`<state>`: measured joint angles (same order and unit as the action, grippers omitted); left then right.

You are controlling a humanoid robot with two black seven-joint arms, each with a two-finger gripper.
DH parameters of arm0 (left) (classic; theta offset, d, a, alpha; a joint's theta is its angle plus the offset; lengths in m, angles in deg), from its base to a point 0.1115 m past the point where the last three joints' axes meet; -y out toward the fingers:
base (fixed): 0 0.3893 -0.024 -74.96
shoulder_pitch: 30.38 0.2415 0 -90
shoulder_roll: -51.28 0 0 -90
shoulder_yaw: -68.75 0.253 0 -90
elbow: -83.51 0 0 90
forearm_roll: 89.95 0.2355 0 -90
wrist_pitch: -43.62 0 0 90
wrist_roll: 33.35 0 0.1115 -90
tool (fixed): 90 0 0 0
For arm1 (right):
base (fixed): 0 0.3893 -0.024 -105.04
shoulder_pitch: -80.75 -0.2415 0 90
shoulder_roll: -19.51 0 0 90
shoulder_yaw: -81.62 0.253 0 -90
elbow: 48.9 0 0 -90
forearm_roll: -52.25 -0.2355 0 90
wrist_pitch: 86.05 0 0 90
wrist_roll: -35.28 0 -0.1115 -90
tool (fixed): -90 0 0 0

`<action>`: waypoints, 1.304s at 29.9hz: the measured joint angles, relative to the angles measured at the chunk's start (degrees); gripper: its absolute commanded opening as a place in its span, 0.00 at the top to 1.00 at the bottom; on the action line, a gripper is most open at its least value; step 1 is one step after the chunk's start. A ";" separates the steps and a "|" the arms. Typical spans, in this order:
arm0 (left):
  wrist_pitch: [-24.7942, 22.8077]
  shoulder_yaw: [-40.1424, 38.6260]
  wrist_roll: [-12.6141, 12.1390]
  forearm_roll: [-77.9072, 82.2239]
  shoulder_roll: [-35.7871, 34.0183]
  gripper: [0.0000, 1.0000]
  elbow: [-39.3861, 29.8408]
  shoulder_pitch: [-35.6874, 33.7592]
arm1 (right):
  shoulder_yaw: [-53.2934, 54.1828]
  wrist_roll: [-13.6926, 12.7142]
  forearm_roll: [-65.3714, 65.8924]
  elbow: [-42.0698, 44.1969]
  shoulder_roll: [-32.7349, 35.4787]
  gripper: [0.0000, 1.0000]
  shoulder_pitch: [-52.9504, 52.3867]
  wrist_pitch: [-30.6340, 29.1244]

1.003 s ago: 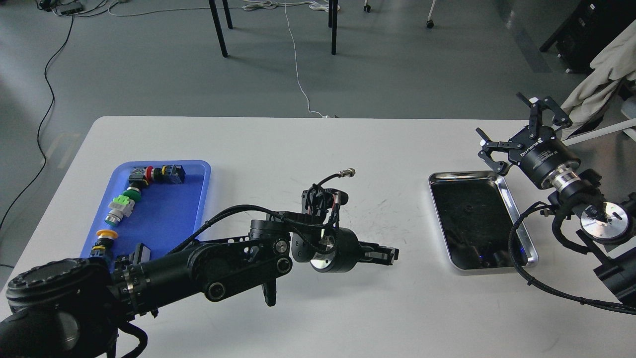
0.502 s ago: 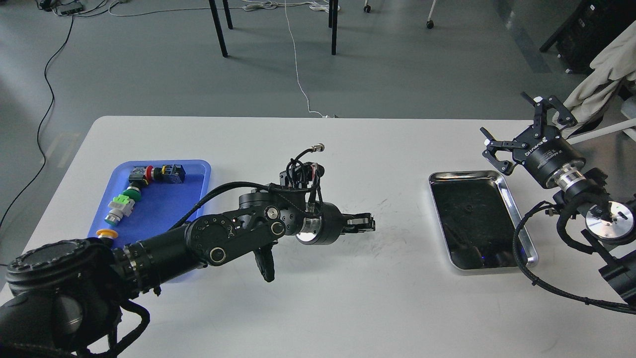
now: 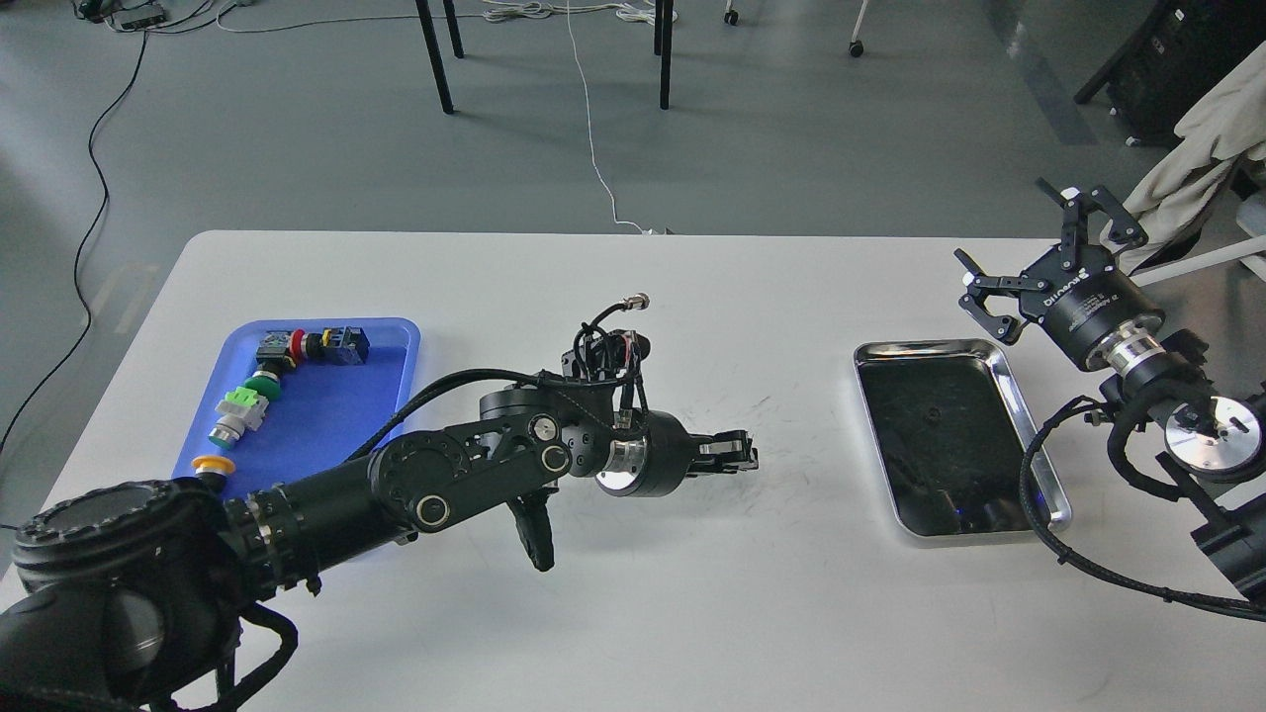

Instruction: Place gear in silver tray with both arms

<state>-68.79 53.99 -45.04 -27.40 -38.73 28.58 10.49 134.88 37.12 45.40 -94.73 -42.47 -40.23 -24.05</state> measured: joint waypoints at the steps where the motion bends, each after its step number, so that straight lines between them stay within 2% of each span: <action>1: 0.00 0.01 0.14 -0.11 0.00 0.71 -0.04 0.03 | 0.00 0.00 0.00 0.01 0.00 0.04 0.00 0.00; 16: 0.61 0.08 0.84 -1.47 0.01 0.46 -1.22 1.59 | 0.00 0.00 0.00 0.04 -0.08 0.04 0.06 0.00; 19: 1.36 0.07 0.84 -1.63 0.01 0.37 -1.19 1.59 | 0.01 0.00 0.00 0.04 -0.08 0.04 0.06 0.00; 23: 2.41 0.06 0.73 -3.03 0.01 0.13 -1.07 1.59 | 0.01 -0.06 0.00 0.00 -0.08 0.04 0.05 0.00; 26: 2.71 -0.16 0.63 -3.81 0.01 0.04 -1.06 1.29 | 0.00 -0.21 0.00 -0.10 -0.06 0.04 -0.12 0.00; 36: 1.96 -7.69 0.34 -4.51 0.00 0.02 -2.25 -1.63 | -5.36 -1.24 4.97 -1.06 0.94 0.04 -6.62 0.81; 39: 1.91 -10.38 0.32 -5.33 -3.07 0.02 -5.20 -2.05 | -9.73 -1.71 6.41 -2.97 1.95 0.03 -10.03 2.11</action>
<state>-66.88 43.61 -44.72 -32.73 -41.80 23.38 8.44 125.15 35.41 51.81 -97.70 -40.52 -50.26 -21.94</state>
